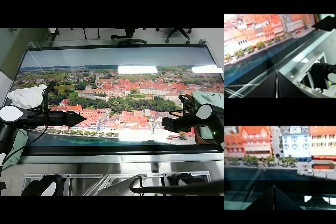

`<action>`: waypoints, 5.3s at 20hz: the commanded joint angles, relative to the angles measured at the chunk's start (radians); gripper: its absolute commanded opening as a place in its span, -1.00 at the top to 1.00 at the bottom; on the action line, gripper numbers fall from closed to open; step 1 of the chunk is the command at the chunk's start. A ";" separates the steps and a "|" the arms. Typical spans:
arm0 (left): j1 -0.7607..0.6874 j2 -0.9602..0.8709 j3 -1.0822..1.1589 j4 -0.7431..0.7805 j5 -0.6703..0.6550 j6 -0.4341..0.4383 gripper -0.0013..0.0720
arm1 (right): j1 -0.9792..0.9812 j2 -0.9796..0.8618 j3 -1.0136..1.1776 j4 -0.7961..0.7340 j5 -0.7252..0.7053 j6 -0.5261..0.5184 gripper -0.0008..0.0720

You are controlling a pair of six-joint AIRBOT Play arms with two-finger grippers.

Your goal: Fold the shirts.

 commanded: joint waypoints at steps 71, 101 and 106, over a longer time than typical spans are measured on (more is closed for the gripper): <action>-0.234 -0.282 0.095 0.311 0.093 -0.291 -0.72 | 0.019 -0.331 0.053 0.544 -0.163 -0.568 0.14; -0.176 -0.046 0.375 0.097 0.179 -0.197 0.92 | -0.008 0.032 0.546 0.488 -0.239 -0.636 0.92; -0.149 0.063 0.652 0.096 0.132 -0.213 0.92 | -0.007 0.125 0.835 0.489 -0.233 -0.666 0.92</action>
